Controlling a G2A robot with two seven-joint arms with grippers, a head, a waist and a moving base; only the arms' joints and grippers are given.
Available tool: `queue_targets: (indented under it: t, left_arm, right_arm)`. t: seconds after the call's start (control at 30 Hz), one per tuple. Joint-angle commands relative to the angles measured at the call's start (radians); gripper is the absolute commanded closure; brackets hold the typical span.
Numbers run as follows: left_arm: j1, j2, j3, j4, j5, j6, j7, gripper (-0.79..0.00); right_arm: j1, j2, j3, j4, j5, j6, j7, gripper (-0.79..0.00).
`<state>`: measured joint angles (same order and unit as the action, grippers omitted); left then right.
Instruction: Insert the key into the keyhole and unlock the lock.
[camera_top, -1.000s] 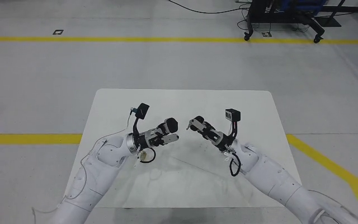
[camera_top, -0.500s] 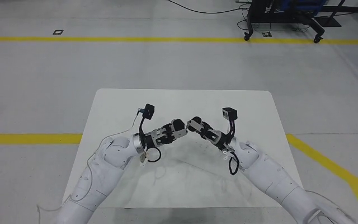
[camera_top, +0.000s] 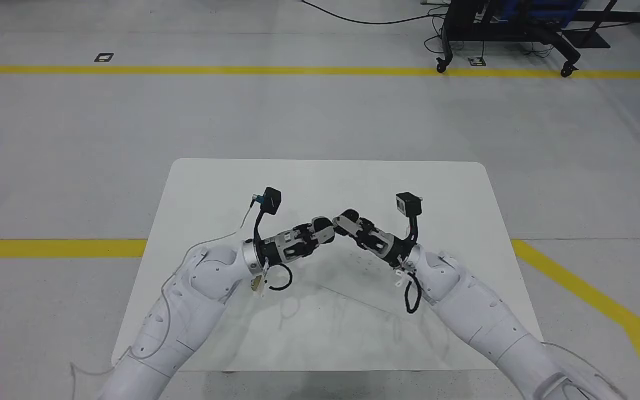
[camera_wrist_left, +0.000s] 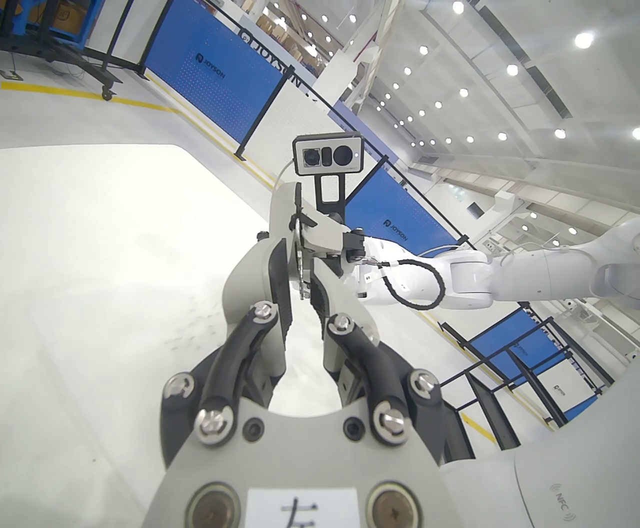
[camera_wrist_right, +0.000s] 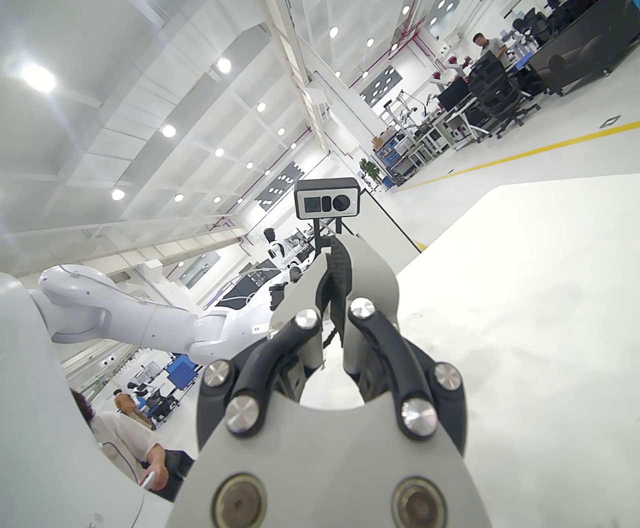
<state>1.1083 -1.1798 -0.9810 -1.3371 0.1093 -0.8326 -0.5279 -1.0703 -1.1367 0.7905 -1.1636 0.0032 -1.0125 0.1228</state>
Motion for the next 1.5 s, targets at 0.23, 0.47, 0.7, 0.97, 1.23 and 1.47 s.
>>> queue_targets:
  t: [0.23,0.47,0.7,0.97,1.23,1.47]
  left_arm:
    - [0.003,0.000,-0.010,0.001,0.017,0.009,0.028,0.000]
    - [0.015,0.003,-0.028,-0.006,0.022,0.006,0.053,0.000]
    - [0.022,0.004,-0.038,-0.010,0.018,-0.007,0.078,0.000]
    - [0.023,0.003,-0.039,-0.010,0.016,-0.009,0.081,0.000]
    - [0.024,0.004,-0.025,-0.088,0.249,0.131,0.078,0.000]
    - [0.069,0.023,-0.060,-0.155,0.339,0.142,0.031,0.000]
  right_arm:
    - [-0.015,-0.006,0.034,0.006,-0.040,0.000,-0.016,0.000]
    - [-0.021,-0.012,0.042,0.006,-0.073,0.000,-0.023,0.000]
    - [-0.027,-0.014,0.048,0.001,-0.097,0.000,-0.022,-0.785]
    - [-0.027,-0.014,0.048,0.001,-0.097,0.000,-0.022,-0.785]
    - [-0.021,-0.012,0.060,-0.001,-0.138,0.031,-0.020,-0.785]
    - [-0.039,0.025,0.157,-0.051,-0.350,0.152,0.088,-0.785]
